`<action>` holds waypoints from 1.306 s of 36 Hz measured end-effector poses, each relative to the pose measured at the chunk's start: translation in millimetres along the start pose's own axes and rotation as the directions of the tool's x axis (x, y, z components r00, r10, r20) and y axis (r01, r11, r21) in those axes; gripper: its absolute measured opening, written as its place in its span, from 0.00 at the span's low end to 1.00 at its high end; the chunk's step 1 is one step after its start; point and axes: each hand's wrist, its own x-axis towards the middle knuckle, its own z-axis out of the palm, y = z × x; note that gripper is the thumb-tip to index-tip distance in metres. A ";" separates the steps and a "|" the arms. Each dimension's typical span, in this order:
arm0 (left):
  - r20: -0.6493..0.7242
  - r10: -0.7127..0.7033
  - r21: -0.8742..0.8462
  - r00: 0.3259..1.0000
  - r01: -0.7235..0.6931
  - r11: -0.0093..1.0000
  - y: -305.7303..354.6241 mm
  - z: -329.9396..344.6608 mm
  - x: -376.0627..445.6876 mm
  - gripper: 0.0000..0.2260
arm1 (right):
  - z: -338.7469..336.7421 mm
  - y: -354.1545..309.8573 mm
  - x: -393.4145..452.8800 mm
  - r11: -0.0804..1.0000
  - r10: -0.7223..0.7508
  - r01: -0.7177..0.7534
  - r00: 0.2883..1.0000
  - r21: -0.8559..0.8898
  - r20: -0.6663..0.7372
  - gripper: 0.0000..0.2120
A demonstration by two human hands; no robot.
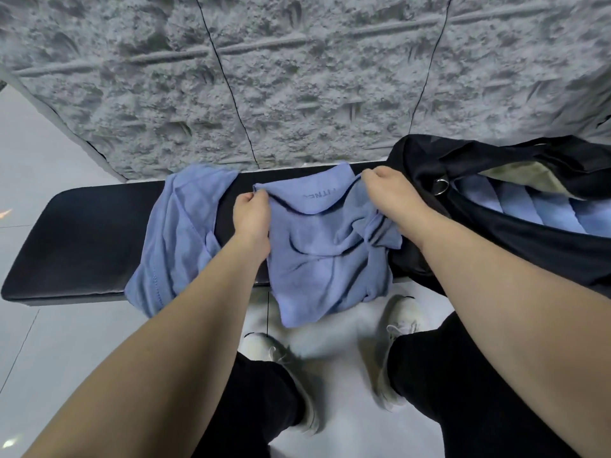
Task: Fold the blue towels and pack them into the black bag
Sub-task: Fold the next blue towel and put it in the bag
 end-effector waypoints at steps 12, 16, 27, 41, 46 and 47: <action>-0.013 -0.059 0.181 0.998 0.060 0.982 10.2 -9.3 34.5 0.12 | 9.5 -12.2 36.0 0.933 0.210 -0.187 0.977 0.308 -0.043 0.08; -0.010 -0.004 0.069 1.000 0.004 0.998 18.8 -4.0 33.6 0.10 | 11.5 -16.3 36.5 0.903 0.174 -0.176 0.984 0.392 0.042 0.12; 0.065 0.026 0.089 0.998 -0.031 0.995 23.7 5.5 33.0 0.08 | 13.6 -13.3 57.3 0.923 0.214 -0.167 0.971 0.347 -0.102 0.10; -0.048 0.110 0.200 0.993 -0.099 0.975 26.5 -7.0 29.9 0.14 | 5.2 -10.3 51.4 0.900 0.164 -0.078 0.972 0.430 -0.167 0.11; -0.032 0.063 0.158 0.997 -0.057 0.986 28.9 -11.1 28.5 0.14 | 1.8 -19.3 45.9 0.877 0.194 -0.062 0.953 0.477 -0.231 0.11; -0.035 0.052 0.149 0.998 -0.046 0.988 28.7 -11.3 28.9 0.12 | 1.3 -19.4 45.8 0.877 0.190 -0.058 0.954 0.477 -0.232 0.11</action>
